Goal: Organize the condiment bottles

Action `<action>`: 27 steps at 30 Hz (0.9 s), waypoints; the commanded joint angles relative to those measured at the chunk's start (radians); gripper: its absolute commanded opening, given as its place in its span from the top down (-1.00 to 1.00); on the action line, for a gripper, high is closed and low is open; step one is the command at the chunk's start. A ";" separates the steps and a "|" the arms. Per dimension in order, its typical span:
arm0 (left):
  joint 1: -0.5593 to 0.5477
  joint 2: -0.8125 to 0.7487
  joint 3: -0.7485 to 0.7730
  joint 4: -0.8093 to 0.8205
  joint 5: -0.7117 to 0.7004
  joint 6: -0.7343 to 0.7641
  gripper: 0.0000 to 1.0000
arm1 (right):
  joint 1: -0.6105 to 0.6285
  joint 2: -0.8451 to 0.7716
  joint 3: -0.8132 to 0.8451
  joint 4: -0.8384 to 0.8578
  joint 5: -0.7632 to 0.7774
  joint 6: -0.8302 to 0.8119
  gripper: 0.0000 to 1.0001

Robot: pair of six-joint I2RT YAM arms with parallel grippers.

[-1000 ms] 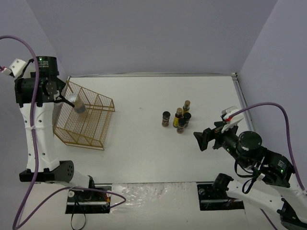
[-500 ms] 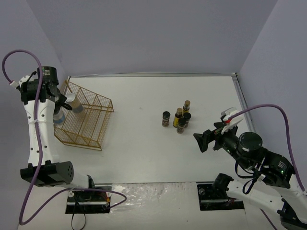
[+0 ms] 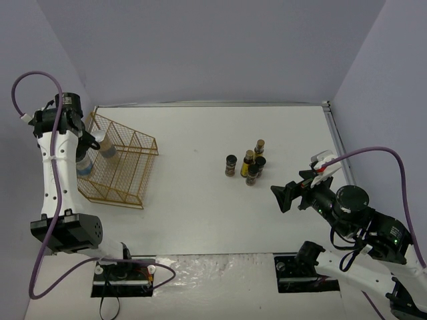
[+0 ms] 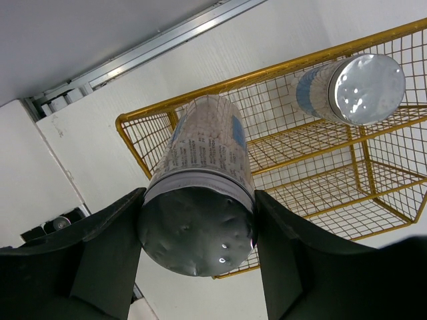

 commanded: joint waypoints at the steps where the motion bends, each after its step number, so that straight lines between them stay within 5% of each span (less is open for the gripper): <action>1: 0.010 0.016 0.071 -0.052 0.038 0.001 1.00 | -0.002 0.007 0.003 0.047 0.013 -0.009 -1.00; 27: 0.021 0.008 -0.164 0.129 0.081 -0.050 1.00 | -0.002 0.012 -0.004 0.054 0.019 -0.005 -1.00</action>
